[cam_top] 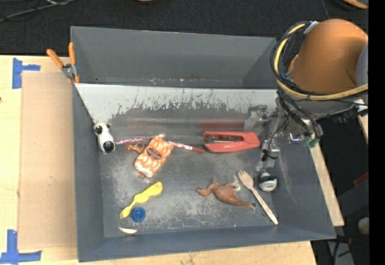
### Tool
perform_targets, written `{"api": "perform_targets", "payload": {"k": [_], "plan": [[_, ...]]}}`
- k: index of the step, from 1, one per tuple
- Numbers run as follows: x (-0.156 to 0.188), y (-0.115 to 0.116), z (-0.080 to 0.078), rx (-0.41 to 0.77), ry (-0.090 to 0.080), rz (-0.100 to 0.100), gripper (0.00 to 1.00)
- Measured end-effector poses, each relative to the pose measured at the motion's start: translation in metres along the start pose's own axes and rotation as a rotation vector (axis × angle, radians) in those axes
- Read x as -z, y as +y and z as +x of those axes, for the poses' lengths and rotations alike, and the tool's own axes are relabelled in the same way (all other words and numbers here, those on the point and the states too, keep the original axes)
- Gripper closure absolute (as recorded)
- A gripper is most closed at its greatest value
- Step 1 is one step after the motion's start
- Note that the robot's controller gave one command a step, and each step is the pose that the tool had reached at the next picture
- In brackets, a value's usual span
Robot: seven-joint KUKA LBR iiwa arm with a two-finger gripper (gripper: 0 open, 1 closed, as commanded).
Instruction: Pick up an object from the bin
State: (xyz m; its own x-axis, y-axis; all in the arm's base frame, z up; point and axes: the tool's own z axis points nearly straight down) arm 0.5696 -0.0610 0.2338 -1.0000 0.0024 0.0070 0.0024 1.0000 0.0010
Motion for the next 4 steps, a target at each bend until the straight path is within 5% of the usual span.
{"api": "perform_targets", "payload": {"k": [1,2,4], "plan": [[0.004,0.000,-0.001,0.002,-0.007,0.001,0.00],[-0.055,0.003,0.014,-0.064,-0.010,0.000,0.00],[-0.102,0.012,0.051,-0.314,-0.008,-0.002,0.00]]}}
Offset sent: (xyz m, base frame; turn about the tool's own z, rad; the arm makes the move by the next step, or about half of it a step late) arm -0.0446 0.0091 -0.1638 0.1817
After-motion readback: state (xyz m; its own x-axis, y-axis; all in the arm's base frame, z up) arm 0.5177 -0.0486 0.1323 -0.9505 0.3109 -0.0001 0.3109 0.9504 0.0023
